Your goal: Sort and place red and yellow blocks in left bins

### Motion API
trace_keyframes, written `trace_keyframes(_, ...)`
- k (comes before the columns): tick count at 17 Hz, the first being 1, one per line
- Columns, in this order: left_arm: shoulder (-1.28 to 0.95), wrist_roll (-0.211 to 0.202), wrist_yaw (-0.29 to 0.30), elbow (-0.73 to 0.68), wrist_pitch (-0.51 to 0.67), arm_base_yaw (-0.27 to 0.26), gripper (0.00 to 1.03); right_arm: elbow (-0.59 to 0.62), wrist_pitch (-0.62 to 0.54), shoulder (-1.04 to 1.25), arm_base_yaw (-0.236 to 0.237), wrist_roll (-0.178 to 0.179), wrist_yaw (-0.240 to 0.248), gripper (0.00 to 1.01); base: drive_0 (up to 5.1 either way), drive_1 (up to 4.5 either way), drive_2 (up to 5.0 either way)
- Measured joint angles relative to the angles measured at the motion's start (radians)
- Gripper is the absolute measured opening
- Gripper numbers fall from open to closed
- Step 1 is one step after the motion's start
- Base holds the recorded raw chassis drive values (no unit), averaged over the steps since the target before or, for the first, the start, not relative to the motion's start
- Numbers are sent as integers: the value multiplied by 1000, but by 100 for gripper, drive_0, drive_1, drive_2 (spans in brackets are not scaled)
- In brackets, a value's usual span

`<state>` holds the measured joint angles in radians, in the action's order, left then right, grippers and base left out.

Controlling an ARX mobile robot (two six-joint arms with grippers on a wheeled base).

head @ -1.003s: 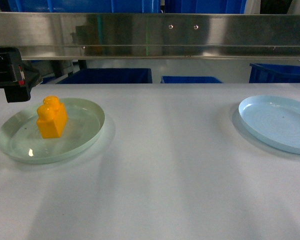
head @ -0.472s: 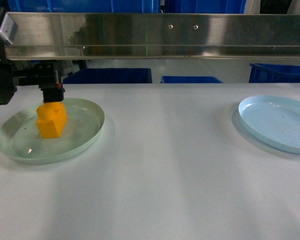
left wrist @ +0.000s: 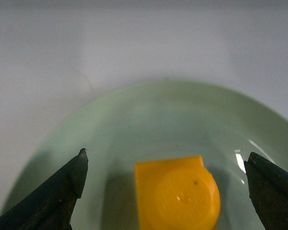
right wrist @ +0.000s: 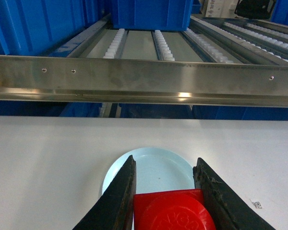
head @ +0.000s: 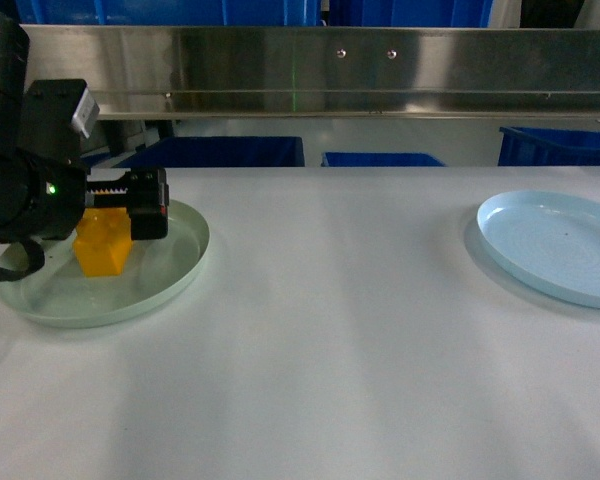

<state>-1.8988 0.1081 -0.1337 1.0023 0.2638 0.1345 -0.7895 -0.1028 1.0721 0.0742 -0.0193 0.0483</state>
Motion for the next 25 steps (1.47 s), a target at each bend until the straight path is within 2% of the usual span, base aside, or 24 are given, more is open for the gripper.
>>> trace_keyframes(1, -18, -2, 2, 2, -31, 10, 49, 0, 0, 0, 0, 0, 0, 29, 0, 0, 0)
trace_keyframes(3, -17, -2, 5, 2, -15, 8, 30, 0, 0, 0, 0, 0, 0, 29, 0, 0, 0)
trace_keyframes(6, 14, -3, 22, -9, 23, 9, 27, 0, 0, 0, 0, 0, 0, 29, 0, 0, 0)
trace_keyframes(8, 69, -11, 54, -27, 63, 7, 27, 0, 0, 0, 0, 0, 0, 29, 0, 0, 0)
trace_keyframes(10, 166, -40, 102, -55, 131, -5, 27, 0, 0, 0, 0, 0, 0, 29, 0, 0, 0)
trace_keyframes(12, 294, -75, 164, -101, 124, -29, 27, 0, 0, 0, 0, 0, 0, 29, 0, 0, 0)
trace_keyframes(15, 480, -136, 175, -200, 77, -64, 27, 0, 0, 0, 0, 0, 0, 29, 0, 0, 0)
trace_keyframes(17, 612, -163, 171, -273, -3, -56, 27, 0, 0, 0, 1, 0, 0, 29, 0, 0, 0)
trace_keyframes(22, 854, -161, 162, -345, -192, -43, 27, 0, 0, 0, 4, 0, 0, 29, 0, 0, 0)
trace_keyframes(25, 857, -157, 160, -347, -172, -107, 27, 0, 0, 0, 4, 0, 0, 29, 0, 0, 0)
